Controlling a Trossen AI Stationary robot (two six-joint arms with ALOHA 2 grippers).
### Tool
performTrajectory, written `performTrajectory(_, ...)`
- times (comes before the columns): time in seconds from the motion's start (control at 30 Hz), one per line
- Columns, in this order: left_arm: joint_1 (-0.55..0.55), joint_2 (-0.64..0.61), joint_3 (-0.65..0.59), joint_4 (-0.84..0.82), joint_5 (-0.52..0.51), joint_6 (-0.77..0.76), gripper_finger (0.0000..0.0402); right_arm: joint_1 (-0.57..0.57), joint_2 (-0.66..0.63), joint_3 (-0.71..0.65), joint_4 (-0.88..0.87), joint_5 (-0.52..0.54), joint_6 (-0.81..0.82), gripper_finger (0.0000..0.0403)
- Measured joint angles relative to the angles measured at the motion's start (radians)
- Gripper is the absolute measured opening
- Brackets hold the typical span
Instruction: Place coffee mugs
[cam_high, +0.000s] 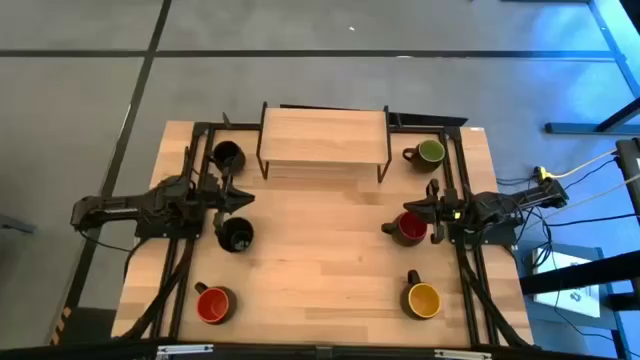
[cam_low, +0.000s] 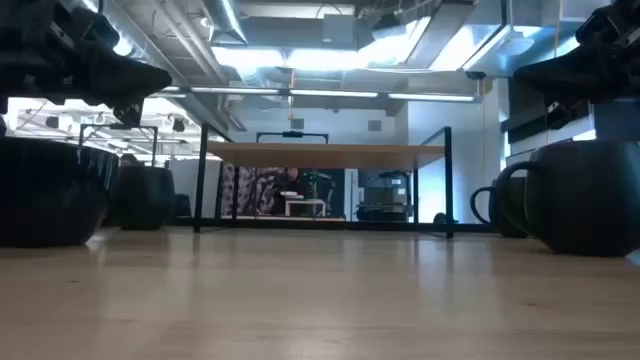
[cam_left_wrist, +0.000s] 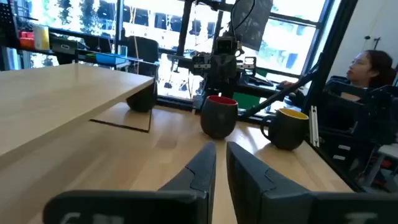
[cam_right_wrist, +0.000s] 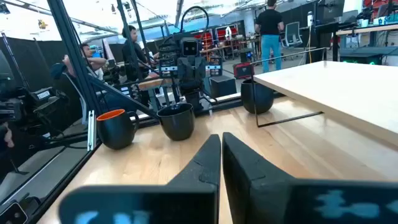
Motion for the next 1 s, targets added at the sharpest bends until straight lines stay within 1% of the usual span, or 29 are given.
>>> performTrajectory(0.1, 0.000, 0.000, -0.001, 0.021, 0.006, -0.001, 0.0032, 0.000, 0.000, 0.000, 0.000, 0.000, 0.000, 0.0005)
performTrajectory(0.2, 0.000, 0.000, -0.001, 0.124, 0.006, -0.028, 0.0032, 0.000, 0.000, -0.001, 0.015, 0.000, 0.008, 0.0005)
performTrajectory(0.27, 0.000, 0.000, -0.001, 0.202, -0.014, -0.050, 0.0032, 0.000, 0.000, -0.001, 0.053, 0.001, 0.029, 0.0005)
performTrajectory(0.4, 0.000, 0.000, -0.001, 0.342, -0.027, -0.053, 0.0032, 0.000, 0.000, -0.001, 0.131, 0.005, 0.145, 0.0005)
performTrajectory(0.53, 0.000, 0.000, -0.001, 0.430, -0.027, -0.056, 0.0032, 0.000, 0.000, -0.001, 0.192, 0.052, 0.224, 0.0005)
performTrajectory(0.6, 0.000, 0.000, -0.001, 0.460, -0.030, -0.071, 0.0032, 0.000, 0.000, -0.001, 0.216, 0.075, 0.244, 0.0005)
performTrajectory(0.8, 0.000, 0.000, 0.000, 0.503, -0.101, -0.152, 0.0032, 0.000, 0.004, 0.017, 0.217, 0.072, 0.269, 0.0005)
performTrajectory(0.9, 0.000, 0.000, 0.000, 0.503, -0.103, -0.153, 0.0032, 0.000, 0.030, 0.058, 0.210, 0.090, 0.267, 0.0005)
performTrajectory(1.0, 0.000, 0.000, 0.000, 0.502, -0.105, -0.151, 0.0032, 0.000, 0.089, 0.125, 0.172, 0.133, 0.256, 0.0005)
